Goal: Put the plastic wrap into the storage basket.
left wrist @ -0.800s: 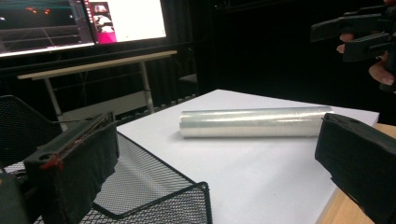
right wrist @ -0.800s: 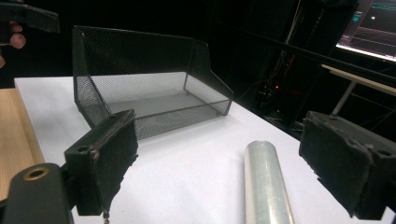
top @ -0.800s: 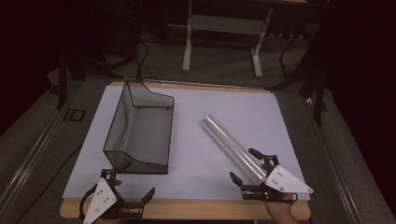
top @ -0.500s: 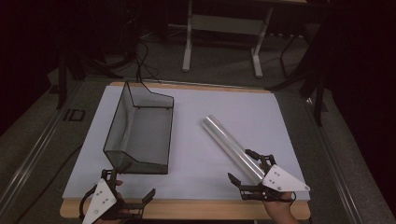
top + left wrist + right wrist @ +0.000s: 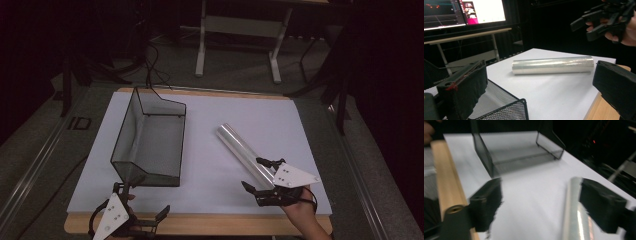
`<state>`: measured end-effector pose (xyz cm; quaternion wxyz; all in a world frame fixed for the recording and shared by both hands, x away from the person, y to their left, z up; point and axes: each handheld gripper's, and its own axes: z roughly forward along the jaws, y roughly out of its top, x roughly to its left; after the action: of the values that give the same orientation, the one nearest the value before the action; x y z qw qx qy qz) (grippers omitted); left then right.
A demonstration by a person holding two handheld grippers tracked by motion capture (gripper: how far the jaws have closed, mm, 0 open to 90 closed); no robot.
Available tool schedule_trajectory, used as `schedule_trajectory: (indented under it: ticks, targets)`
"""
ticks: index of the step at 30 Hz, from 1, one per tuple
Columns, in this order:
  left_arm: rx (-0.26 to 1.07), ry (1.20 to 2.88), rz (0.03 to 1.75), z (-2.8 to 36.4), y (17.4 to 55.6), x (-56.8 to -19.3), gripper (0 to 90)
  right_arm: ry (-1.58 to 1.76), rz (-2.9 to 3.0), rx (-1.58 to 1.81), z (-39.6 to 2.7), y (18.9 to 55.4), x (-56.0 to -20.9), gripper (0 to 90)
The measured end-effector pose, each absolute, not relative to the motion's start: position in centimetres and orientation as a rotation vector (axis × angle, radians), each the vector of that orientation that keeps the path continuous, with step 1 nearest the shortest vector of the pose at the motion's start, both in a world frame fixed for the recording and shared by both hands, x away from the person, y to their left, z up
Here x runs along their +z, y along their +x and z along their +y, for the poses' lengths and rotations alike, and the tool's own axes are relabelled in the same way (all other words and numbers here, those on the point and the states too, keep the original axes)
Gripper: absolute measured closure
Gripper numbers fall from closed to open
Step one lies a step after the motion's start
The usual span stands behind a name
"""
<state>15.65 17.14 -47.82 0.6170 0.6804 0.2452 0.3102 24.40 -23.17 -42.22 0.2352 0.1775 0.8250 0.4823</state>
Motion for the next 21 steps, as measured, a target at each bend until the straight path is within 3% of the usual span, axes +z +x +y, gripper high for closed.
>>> schedule_trajectory:
  ticks: [8, 11, 21]
  targets:
    - [0.723, 1.573, 0.566, 17.2, 15.6, -47.9, 0.1, 0.532, 2.375, 1.204, -22.5, 26.4, -40.8, 24.8]
    - [0.723, 1.573, 0.567, 17.3, 15.6, -47.9, 0.2, 0.553, 2.4, 1.211, -22.5, 27.0, -40.1, 13.4]
    - [0.718, 1.59, 0.561, 17.1, 15.7, -47.9, 0.2, 0.674, 2.526, 1.011, -22.0, 29.7, -39.4, 10.7]
